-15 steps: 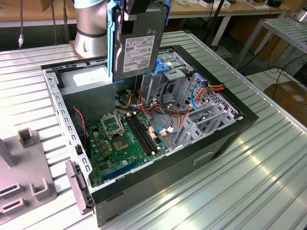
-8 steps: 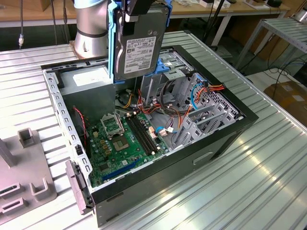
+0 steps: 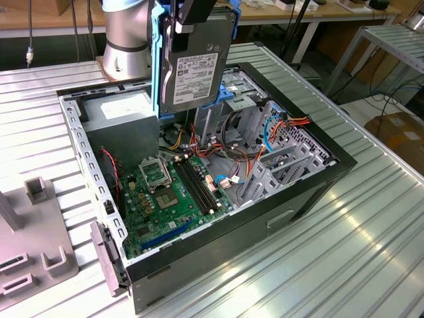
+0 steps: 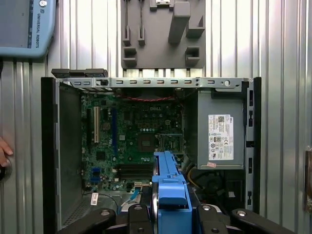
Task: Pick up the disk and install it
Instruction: 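Insert the disk into the insertion slot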
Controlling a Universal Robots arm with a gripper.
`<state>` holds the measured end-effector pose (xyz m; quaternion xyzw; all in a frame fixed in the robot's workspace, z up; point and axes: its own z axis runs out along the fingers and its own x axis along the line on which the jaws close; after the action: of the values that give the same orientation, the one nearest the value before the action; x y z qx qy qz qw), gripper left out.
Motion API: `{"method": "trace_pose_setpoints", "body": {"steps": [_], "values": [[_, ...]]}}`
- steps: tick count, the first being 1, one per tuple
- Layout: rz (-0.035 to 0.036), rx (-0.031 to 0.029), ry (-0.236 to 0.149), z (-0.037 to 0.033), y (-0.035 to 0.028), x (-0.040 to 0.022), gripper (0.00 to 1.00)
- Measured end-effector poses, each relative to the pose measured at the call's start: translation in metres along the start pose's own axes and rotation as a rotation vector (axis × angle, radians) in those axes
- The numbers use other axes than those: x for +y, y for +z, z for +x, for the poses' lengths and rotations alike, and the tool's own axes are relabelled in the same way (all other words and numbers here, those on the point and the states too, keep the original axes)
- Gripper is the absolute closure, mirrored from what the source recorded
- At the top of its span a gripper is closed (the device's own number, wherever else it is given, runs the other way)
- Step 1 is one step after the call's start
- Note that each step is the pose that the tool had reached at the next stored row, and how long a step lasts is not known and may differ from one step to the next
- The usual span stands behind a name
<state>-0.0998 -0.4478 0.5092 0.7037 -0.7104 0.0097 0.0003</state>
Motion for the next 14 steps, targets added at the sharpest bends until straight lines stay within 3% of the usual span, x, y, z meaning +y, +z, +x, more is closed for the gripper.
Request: {"method": "trace_pose_setpoints", "body": {"steps": [14], "values": [[0.0,0.0002,0.0,0.0027,0.0,0.0,0.63]]}}
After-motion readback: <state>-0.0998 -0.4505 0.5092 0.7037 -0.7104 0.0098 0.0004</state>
